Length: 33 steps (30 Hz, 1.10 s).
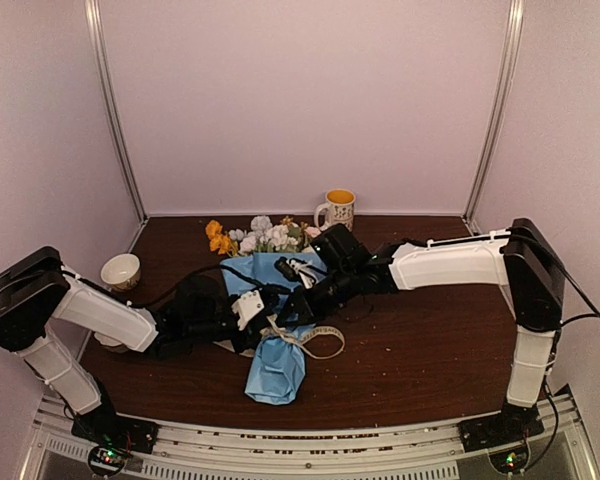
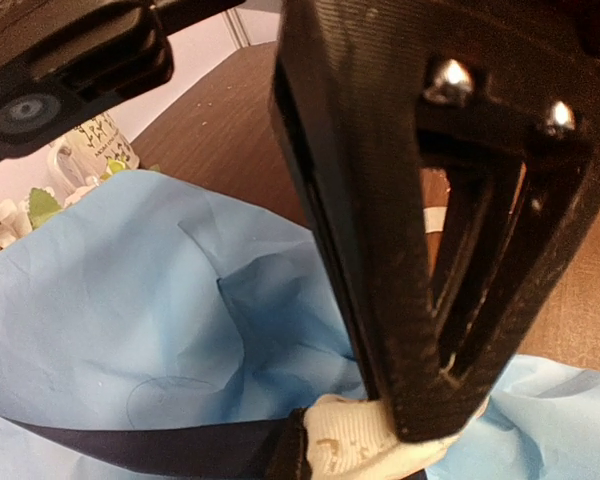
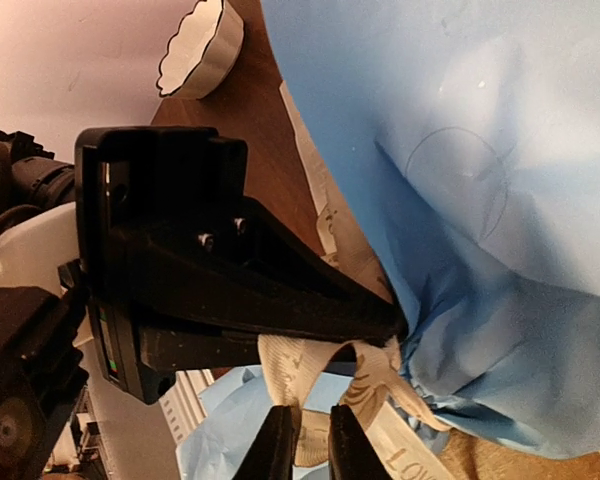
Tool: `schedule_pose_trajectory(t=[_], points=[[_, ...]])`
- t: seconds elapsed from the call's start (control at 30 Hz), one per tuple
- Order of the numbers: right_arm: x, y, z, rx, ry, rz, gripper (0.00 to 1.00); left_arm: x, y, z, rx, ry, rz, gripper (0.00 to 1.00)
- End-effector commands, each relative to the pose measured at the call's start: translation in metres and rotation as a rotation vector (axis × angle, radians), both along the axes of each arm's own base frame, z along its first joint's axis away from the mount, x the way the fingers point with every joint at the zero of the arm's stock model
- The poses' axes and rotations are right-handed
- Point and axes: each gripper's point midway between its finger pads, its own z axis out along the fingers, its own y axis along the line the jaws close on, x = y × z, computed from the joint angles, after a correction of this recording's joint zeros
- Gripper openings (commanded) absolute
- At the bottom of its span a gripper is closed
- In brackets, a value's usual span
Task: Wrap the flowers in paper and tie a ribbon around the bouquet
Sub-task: Cross the half-tied ribbon over the folded bouquet.
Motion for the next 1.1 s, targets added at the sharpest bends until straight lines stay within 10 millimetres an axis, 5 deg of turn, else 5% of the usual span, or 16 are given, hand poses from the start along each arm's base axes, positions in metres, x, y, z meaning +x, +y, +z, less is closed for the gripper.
schedule_pose_trajectory(t=[0.0,0.17,0.4,0.67,1.07], points=[[0.029,-0.016,0.029,-0.011,-0.092,-0.072,0.18,0.005,0.000,0.010,-0.048,-0.021,0.019,0.00],[0.053,-0.026,0.015,-0.120,-0.128,-0.137,0.18,0.005,-0.001,0.010,-0.052,-0.014,0.020,0.00],[0.042,-0.016,-0.011,-0.158,-0.104,-0.052,0.15,0.006,-0.002,0.010,-0.048,-0.006,0.022,0.00],[0.020,-0.004,-0.015,-0.076,-0.035,0.035,0.26,0.007,-0.003,0.010,-0.041,-0.002,0.024,0.00],[0.011,0.004,-0.024,-0.067,-0.011,0.070,0.31,0.009,-0.004,0.006,-0.027,0.015,0.028,0.00]])
